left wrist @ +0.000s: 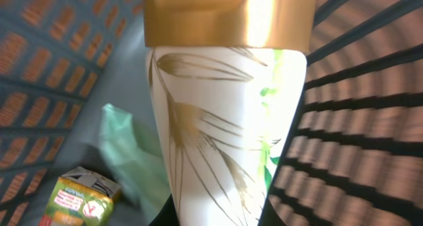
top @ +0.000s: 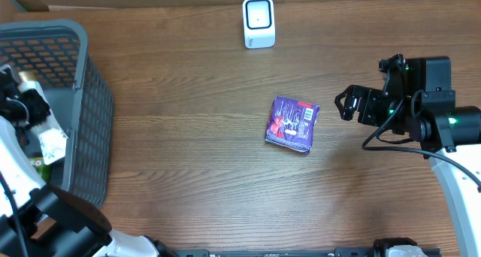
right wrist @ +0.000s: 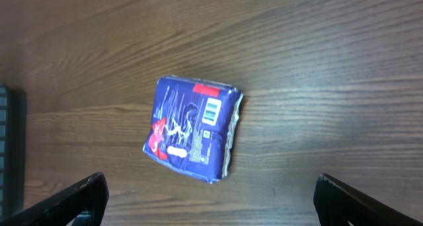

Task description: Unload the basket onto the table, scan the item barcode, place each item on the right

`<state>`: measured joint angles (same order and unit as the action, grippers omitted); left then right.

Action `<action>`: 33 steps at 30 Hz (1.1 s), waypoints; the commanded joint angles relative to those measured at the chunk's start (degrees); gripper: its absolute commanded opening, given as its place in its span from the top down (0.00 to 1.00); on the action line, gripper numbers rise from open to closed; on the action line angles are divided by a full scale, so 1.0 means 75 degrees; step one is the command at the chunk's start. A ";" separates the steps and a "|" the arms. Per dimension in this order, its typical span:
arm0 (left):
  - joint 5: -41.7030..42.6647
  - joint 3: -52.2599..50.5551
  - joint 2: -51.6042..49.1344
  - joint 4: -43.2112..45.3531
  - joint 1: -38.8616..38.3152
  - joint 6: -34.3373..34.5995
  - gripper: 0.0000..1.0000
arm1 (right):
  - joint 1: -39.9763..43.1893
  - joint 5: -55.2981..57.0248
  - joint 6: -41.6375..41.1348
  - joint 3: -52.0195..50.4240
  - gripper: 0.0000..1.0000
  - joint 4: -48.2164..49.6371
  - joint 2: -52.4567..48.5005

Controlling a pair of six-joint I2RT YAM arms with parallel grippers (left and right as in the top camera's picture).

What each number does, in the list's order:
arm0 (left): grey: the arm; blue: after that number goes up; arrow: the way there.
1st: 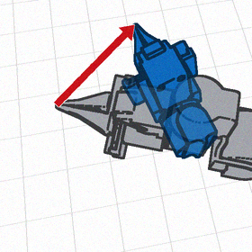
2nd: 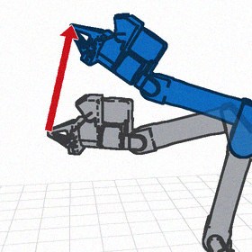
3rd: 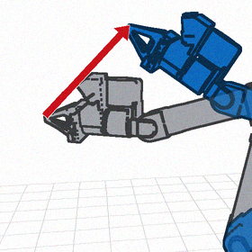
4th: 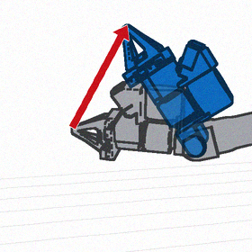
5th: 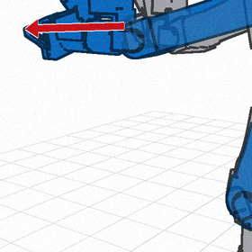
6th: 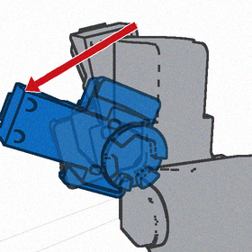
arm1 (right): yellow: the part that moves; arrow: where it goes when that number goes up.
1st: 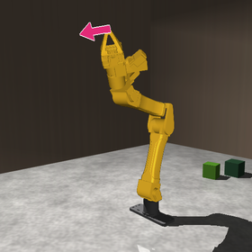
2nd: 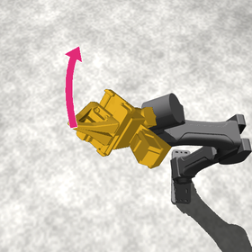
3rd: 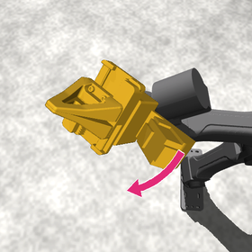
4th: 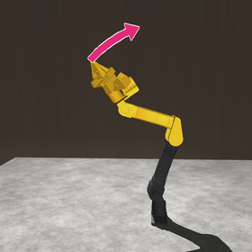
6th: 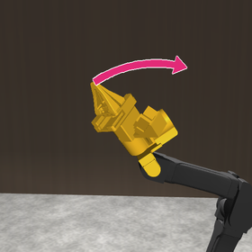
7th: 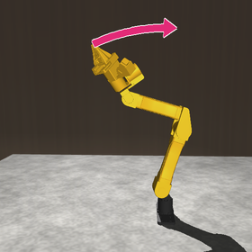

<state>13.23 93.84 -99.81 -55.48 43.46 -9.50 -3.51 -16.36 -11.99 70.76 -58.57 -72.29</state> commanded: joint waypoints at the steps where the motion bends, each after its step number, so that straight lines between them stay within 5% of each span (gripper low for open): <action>1: 0.0638 0.1521 0.0970 -0.0344 -0.0050 0.0889 0.96 | -0.0038 -0.0064 -0.0041 -0.0050 0.00 -0.0038 0.0012; 9: 0.0428 0.2055 0.2113 -0.1008 -0.0050 0.0982 0.96 | -0.0038 -0.0061 -0.0035 -0.0050 0.00 -0.0184 0.0012; 33: -0.0213 0.1728 0.1224 -0.1789 -0.0050 0.1842 0.96 | -0.0038 -0.0058 -0.0032 -0.0050 0.00 -0.0207 0.0012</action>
<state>11.64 106.06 -91.72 -69.47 43.48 3.11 -3.53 -16.38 -12.01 70.76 -60.07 -72.29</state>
